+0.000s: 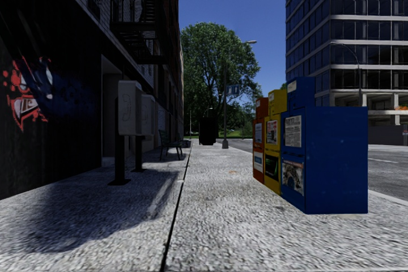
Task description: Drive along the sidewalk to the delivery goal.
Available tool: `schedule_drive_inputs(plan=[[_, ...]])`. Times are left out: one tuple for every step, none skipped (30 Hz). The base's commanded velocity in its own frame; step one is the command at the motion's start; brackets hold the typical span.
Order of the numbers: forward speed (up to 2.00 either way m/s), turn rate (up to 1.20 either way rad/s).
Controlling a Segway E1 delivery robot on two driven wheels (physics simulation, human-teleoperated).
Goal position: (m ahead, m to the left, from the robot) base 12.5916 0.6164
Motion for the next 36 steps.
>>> schedule_drive_inputs(plan=[[2.00, 0.00], [2.00, 0.00], [2.00, 0.00], [2.00, 0.00], [2.00, 0.00], [2.00, 0.00], [2.00, 0.00], [2.00, 0.00], [2.00, 0.00], [2.00, 0.00], [2.00, 0.00], [2.00, 0.00], [2.00, 0.00], [2.00, 0.00], [2.00, 0.00], [2.00, 0.00], [2.00, 0.00], [2.00, 0.00], [2.00, 0.00], [2.00, 0.00], [2.00, 0.00], [2.00, 0.00], [2.00, 0.00], [2.00, 0.00], [2.00, 0.00], [2.00, 0.00], [2.00, 0.00], [2.00, 0.00], [2.00, 0.00], [2.00, 0.00], [2.00, 0.00], [2.00, 0.00], [2.00, 0.00], [2.00, 0.00], [2.00, 0.00], [2.00, 0.00]])
